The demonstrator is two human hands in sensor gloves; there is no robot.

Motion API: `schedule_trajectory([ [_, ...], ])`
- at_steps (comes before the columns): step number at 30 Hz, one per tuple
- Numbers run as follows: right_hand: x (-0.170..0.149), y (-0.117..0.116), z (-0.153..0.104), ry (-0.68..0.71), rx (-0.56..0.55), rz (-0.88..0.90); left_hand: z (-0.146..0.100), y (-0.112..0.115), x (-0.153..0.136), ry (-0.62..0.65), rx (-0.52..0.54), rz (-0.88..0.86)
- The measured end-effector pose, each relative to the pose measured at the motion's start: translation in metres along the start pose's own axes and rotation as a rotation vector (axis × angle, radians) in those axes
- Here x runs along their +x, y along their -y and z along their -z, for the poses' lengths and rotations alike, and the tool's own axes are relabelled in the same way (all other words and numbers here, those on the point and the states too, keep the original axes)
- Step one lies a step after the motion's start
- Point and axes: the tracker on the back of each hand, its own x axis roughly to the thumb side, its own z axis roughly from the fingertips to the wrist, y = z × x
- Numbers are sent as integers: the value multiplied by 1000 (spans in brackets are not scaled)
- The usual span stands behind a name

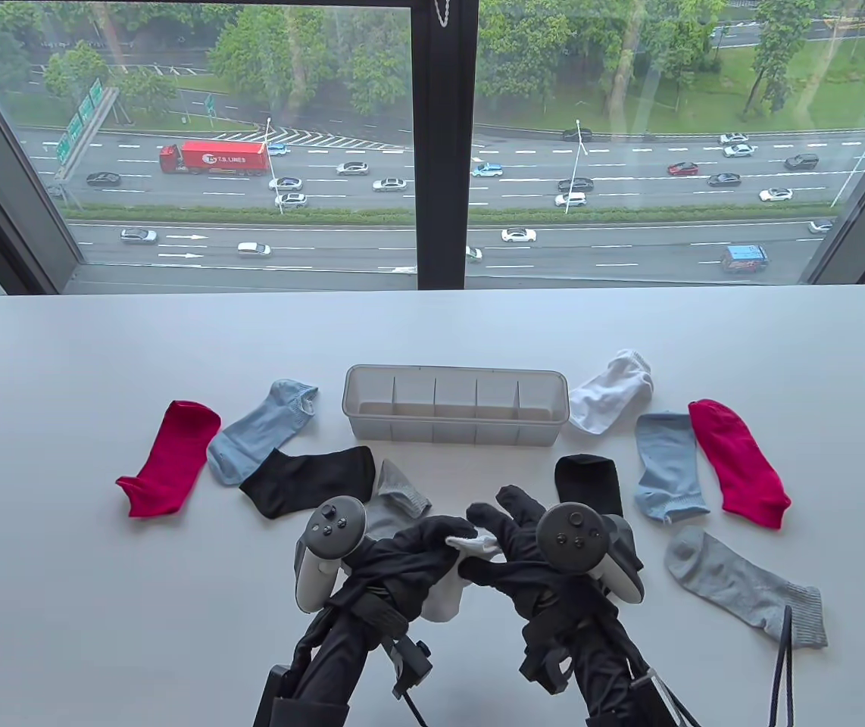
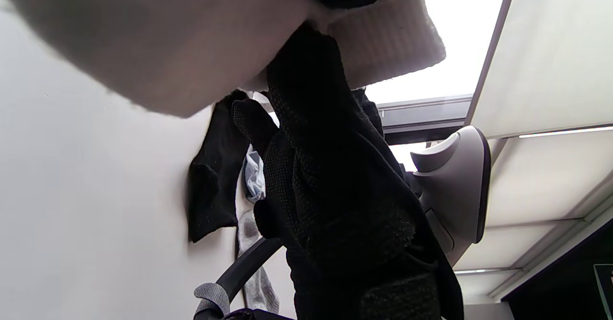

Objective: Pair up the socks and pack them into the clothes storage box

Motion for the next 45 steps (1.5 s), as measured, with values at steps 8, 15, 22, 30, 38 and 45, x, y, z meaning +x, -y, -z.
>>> schedule_trajectory([
  [8,-5,42,-24,-40,-507,40,-3,4,5,-220,73,573],
  [15,-7,47,-23,44,-367,174,-3,13,12,-55,51,524],
  [22,22,31,-18,129,-230,37,-4,26,33,85,153,514],
  [30,21,44,-21,83,-328,-39,5,20,12,-26,-42,40],
  [38,-18,26,4,-166,-224,-433,5,27,6,-306,30,906],
  [45,-2,-15,6,-174,105,-508,1,16,0,-355,68,866],
])
